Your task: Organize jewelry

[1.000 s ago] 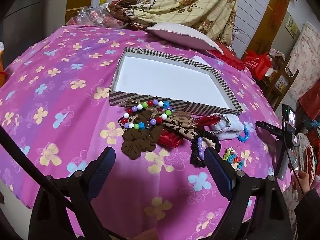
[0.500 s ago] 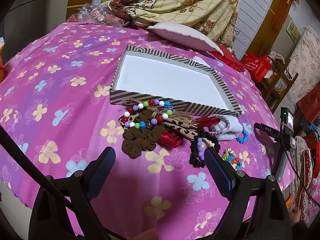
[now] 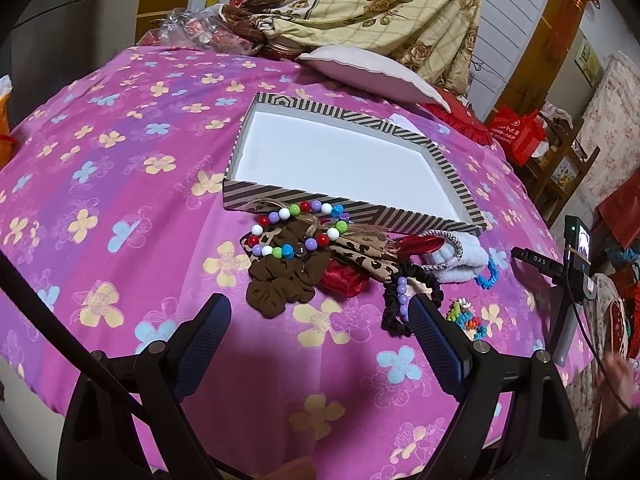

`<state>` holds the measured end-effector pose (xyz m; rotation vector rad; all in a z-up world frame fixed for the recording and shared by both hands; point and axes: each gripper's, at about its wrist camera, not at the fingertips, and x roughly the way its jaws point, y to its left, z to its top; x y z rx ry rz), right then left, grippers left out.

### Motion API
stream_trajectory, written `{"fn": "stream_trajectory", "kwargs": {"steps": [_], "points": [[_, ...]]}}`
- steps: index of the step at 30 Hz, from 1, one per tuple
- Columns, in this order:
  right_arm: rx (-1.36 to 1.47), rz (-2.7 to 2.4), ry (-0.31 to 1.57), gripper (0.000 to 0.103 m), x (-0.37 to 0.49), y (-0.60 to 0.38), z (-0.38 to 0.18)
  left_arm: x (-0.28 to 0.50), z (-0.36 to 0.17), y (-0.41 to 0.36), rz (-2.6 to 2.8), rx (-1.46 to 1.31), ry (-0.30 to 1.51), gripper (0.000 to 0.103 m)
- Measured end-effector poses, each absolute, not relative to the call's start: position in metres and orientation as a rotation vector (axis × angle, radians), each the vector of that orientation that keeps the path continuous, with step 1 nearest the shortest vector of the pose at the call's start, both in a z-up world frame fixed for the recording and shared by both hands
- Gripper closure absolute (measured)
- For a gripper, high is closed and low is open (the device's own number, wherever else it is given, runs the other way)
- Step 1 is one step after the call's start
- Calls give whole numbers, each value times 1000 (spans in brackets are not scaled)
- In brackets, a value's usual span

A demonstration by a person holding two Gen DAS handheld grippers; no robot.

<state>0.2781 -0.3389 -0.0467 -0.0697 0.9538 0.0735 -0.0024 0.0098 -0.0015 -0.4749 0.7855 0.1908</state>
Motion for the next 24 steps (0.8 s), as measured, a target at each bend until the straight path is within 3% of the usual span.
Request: {"fn": "stream_trajectory", "kwargs": {"steps": [8, 16, 24], "points": [[-70, 74, 954, 0, 278, -339, -47, -5, -1, 15, 218, -512, 863, 39], [-71, 86, 985, 0, 272, -338, -46, -19, -1, 51, 316, -488, 797, 39], [50, 138, 893, 5, 172, -326, -6, -18, -1, 55, 323, -467, 768, 39]]}}
